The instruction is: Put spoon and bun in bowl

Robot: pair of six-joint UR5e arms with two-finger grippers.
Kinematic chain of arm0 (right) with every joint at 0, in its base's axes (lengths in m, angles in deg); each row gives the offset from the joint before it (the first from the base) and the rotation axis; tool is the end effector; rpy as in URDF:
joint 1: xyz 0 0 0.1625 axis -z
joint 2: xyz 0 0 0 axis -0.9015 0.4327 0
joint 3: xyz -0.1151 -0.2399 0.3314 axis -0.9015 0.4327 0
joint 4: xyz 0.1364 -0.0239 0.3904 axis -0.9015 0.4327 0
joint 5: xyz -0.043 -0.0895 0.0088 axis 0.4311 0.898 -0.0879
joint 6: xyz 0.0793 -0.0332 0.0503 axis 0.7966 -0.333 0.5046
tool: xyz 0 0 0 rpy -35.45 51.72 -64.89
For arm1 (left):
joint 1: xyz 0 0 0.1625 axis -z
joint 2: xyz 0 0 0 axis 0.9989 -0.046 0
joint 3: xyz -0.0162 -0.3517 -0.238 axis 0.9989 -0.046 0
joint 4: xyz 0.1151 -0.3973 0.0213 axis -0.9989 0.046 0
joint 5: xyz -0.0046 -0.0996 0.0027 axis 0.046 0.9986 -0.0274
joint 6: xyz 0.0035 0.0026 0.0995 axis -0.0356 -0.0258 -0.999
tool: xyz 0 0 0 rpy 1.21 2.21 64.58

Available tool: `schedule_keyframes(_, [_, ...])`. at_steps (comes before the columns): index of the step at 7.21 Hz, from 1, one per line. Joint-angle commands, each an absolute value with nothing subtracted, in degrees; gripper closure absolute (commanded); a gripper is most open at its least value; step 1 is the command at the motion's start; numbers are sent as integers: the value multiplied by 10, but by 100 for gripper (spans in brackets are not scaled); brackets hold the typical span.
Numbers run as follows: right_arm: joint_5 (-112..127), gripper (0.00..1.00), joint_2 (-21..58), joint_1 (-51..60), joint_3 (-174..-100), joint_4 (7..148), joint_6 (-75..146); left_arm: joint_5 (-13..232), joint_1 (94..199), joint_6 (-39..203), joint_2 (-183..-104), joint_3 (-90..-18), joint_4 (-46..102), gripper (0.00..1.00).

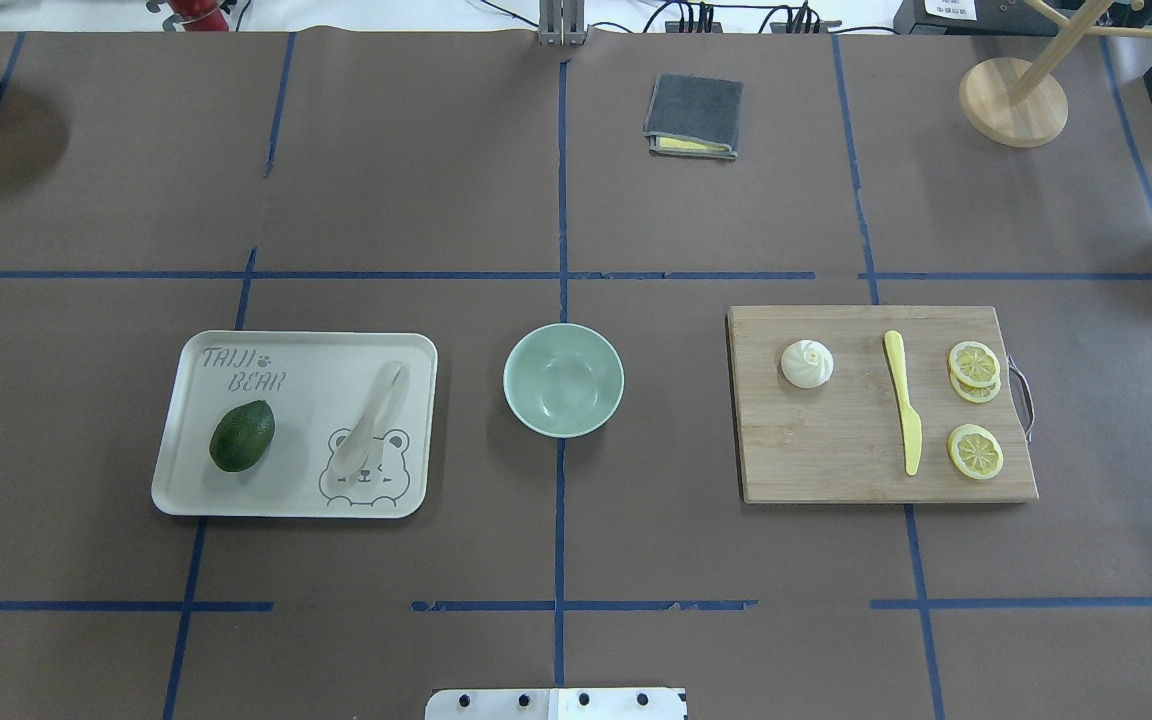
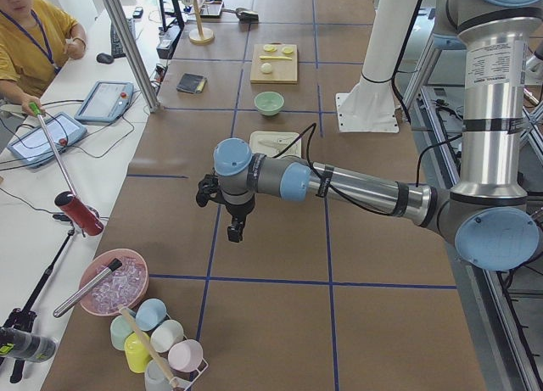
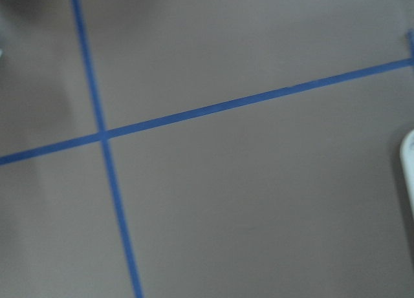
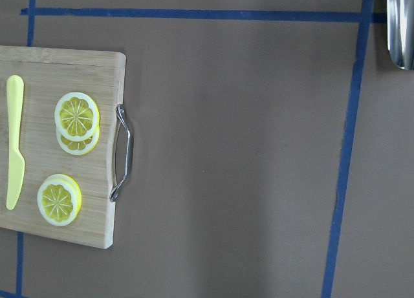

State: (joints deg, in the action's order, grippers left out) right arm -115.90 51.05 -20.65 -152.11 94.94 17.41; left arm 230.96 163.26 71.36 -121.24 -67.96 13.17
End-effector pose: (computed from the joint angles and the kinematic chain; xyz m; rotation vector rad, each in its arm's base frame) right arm 0.0154 -0.4035 0.5930 -0.0142 -0.9839 -0.1107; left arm 0.0642 -0.4765 0.5178 0.2393 0.9637 0.3523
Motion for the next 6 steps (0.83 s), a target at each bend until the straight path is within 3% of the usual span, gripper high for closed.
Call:
schedule_keyframes(1, [-1158, 0, 507, -205, -1522, 948, 166, 2320, 1529, 861, -1230, -687, 270, 0])
schedule_keyframes(2, [-1158, 0, 507, -205, -1521, 948, 166, 2319, 1486, 966, -1245, -687, 323, 0])
schedule_keyframes(6, [-1160, 0, 506, -198, -1530, 948, 168, 2062, 1265, 1147, -1379, -683, 305, 0])
